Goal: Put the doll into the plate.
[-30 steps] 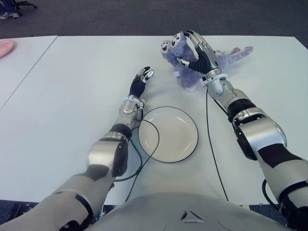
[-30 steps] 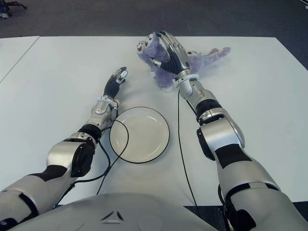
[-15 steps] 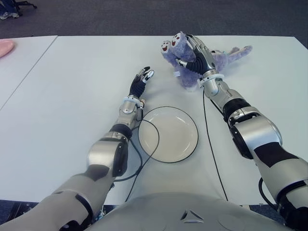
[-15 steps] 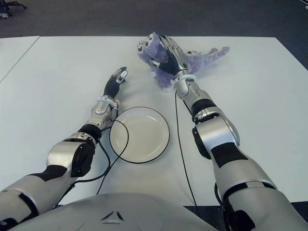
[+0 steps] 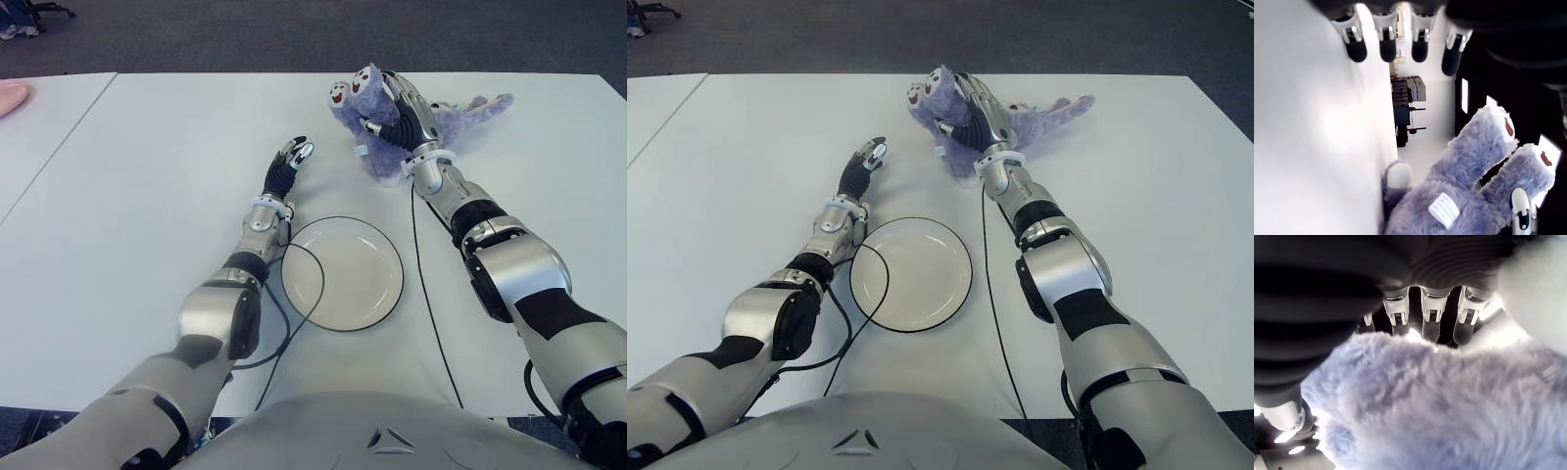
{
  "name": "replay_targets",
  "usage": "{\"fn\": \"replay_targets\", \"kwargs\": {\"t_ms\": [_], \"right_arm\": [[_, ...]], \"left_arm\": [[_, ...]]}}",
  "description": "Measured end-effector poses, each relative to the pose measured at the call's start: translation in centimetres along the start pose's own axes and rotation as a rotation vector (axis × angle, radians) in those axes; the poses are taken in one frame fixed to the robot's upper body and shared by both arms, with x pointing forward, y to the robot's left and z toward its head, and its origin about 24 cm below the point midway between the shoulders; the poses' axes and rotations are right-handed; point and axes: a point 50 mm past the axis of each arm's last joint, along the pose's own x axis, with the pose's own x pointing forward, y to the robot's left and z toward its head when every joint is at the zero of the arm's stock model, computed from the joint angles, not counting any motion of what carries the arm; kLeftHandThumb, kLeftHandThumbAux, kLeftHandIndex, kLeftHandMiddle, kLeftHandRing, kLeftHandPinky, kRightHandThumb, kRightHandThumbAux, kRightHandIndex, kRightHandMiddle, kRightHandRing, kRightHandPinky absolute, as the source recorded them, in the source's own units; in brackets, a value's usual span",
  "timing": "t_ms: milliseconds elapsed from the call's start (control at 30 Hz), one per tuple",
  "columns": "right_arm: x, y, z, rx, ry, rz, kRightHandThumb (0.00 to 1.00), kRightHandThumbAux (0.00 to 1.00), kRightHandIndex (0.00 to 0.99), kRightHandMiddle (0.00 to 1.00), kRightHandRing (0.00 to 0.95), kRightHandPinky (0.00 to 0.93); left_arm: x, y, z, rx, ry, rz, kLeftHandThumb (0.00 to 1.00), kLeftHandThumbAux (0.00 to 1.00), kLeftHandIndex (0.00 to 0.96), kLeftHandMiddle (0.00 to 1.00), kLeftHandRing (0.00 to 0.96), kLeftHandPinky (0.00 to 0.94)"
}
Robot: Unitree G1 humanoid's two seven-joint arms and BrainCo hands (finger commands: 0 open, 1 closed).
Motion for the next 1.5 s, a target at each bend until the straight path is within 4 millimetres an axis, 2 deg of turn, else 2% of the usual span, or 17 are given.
{"fn": "replay_targets", "kwargs": {"t_ms": [200,333,433,533,567,633,700,800,900,1000,1100,1200,1500], "right_arm": [[0.0,0.8,0.2,0.011,0.033,0.029,0.360,0.496,0.000,0.000,0.000,0.037],[0.0,1.2,0.4,0.026,0.044,0.047,0.369,0.499,0.018,0.000,0.000,0.099],[0.0,1.4,0.5,0.034,0.044,0.066,0.373,0.516,0.090,0.029,0.051,0.188],[0.0,1.5,0.5,0.038,0.045,0.089,0.376,0.537,0.210,0.119,0.133,0.256],[0.0,1.6,0.5,0.039,0.045,0.097,0.378,0.551,0.268,0.169,0.190,0.296],[0.0,1.6,0.5,0.043,0.046,0.115,0.380,0.563,0.320,0.213,0.239,0.331],[0.1,1.6,0.6,0.046,0.046,0.130,0.560,0.652,0.382,0.312,0.335,0.401],[0.2,1.7,0.6,0.047,0.048,0.153,0.644,0.694,0.415,0.409,0.421,0.471],[0.3,1.7,0.7,0.046,0.054,0.172,0.673,0.706,0.432,0.581,0.579,0.594],[0.3,2.0,0.8,0.051,0.062,0.192,0.682,0.710,0.439,0.691,0.688,0.694],[0.3,2.3,1.0,0.064,0.071,0.210,0.461,0.679,0.643,0.766,0.760,0.776],[0.3,2.6,1.1,0.087,0.092,0.226,0.409,0.703,0.716,0.802,0.794,0.802],[0.4,2.6,0.7,0.133,0.152,0.234,0.412,0.769,0.780,0.864,0.854,0.867]], "left_arm": [[0.0,0.0,0.0,0.000,0.000,0.000,0.000,0.312,0.158,0.043,0.006,0.000],[0.0,0.0,0.0,0.000,0.000,0.000,0.000,0.310,0.163,0.049,0.010,0.000],[0.0,0.0,0.0,0.000,0.000,0.000,0.000,0.311,0.168,0.055,0.015,0.000],[0.0,0.0,0.0,-0.001,0.000,0.000,0.000,0.312,0.172,0.060,0.019,0.000],[0.0,0.0,0.0,-0.001,0.000,0.000,0.000,0.311,0.175,0.062,0.021,0.000],[0.0,0.0,0.0,-0.001,0.000,0.001,0.000,0.311,0.177,0.064,0.022,0.000],[0.0,0.0,0.0,-0.001,0.000,0.001,0.000,0.312,0.180,0.067,0.024,0.000],[0.0,0.0,0.0,-0.001,0.000,0.001,0.000,0.316,0.184,0.069,0.026,0.000],[0.0,0.0,0.0,-0.002,0.000,0.001,0.000,0.322,0.190,0.070,0.028,0.000],[0.0,0.0,0.0,-0.002,0.000,0.001,0.000,0.321,0.194,0.069,0.027,0.000],[0.0,0.0,0.0,-0.002,0.000,0.001,0.000,0.320,0.193,0.065,0.023,0.000],[0.0,0.0,0.0,-0.003,0.000,0.002,0.000,0.321,0.194,0.062,0.020,0.000],[0.0,-0.1,0.0,-0.005,0.001,0.006,0.000,0.345,0.197,0.065,0.020,0.000]]}}
